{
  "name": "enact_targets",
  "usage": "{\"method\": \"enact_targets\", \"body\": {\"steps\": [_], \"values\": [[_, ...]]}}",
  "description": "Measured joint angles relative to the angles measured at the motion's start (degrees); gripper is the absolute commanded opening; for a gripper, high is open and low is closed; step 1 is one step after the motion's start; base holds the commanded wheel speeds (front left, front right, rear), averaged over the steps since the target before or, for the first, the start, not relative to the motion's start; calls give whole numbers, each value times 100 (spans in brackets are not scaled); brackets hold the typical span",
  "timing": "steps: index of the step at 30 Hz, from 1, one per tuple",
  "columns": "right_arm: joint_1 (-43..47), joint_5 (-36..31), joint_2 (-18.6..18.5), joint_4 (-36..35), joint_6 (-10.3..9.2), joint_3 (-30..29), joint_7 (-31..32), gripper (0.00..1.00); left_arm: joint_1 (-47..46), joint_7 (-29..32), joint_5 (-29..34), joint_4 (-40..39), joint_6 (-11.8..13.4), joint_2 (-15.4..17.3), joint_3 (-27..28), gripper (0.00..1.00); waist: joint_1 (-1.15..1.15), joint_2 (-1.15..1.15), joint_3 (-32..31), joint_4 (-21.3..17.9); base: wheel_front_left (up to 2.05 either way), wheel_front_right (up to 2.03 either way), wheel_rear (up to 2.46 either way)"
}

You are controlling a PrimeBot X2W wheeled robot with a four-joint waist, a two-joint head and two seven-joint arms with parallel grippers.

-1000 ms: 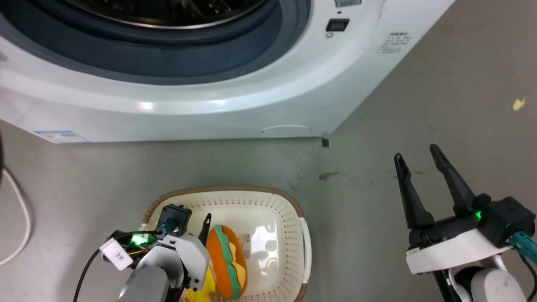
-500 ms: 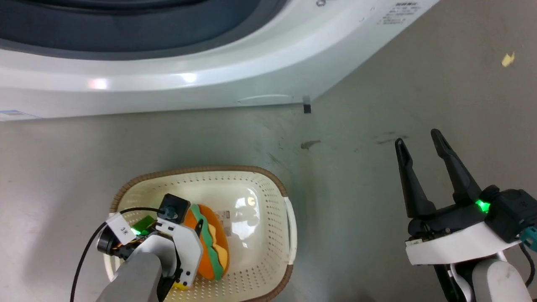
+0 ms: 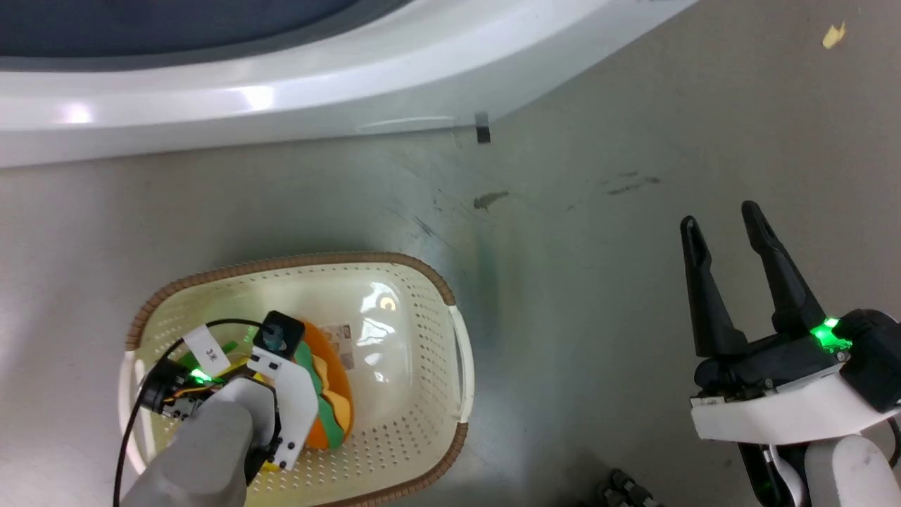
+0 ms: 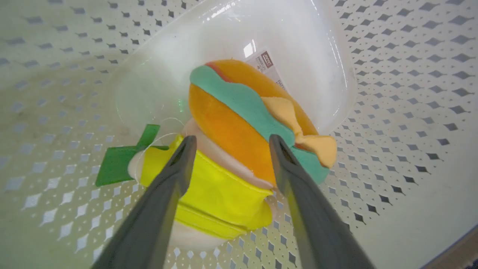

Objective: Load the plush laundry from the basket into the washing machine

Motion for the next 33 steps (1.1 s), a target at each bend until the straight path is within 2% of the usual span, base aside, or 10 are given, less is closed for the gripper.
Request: {"method": "enact_targets", "body": {"steps": [6,13,14,15,16,17,21,27,33], "values": [[33,112,-1,-65,0,-10,-57,100,-283,98,67,363,44,24,-428,100,0,0,296,-142,0,0,0],[29,246,-1,-129,0,10,-154,100,-607,143,-163,762,30,54,-564,100,0,0,636,-279,0,0,0],[26,265,-1,-132,0,19,-159,100,-653,143,-187,814,30,63,-611,76,0,0,678,-302,0,0,0],[24,279,-1,-132,0,31,-172,100,-689,143,-203,868,27,73,-645,76,0,0,719,-327,0,0,0],[19,307,-1,-131,0,45,-176,100,-725,143,-238,923,22,87,-678,20,0,0,751,-355,0,0,0],[6,319,-1,-132,0,57,-185,100,-765,137,-265,980,-5,107,-721,0,0,0,781,-384,0,0,0],[-118,380,-1,-141,0,91,-235,100,-871,-24,-378,1206,-66,198,-856,0,0,0,864,-514,0,0,0],[-334,460,-1,-133,0,180,-303,100,-919,-378,-619,1555,-13,335,-964,0,0,0,861,-748,0,0,0],[-422,314,-1,94,0,89,-352,100,-745,-883,-894,1772,130,187,-934,0,0,0,505,-841,0,0,0]]}}
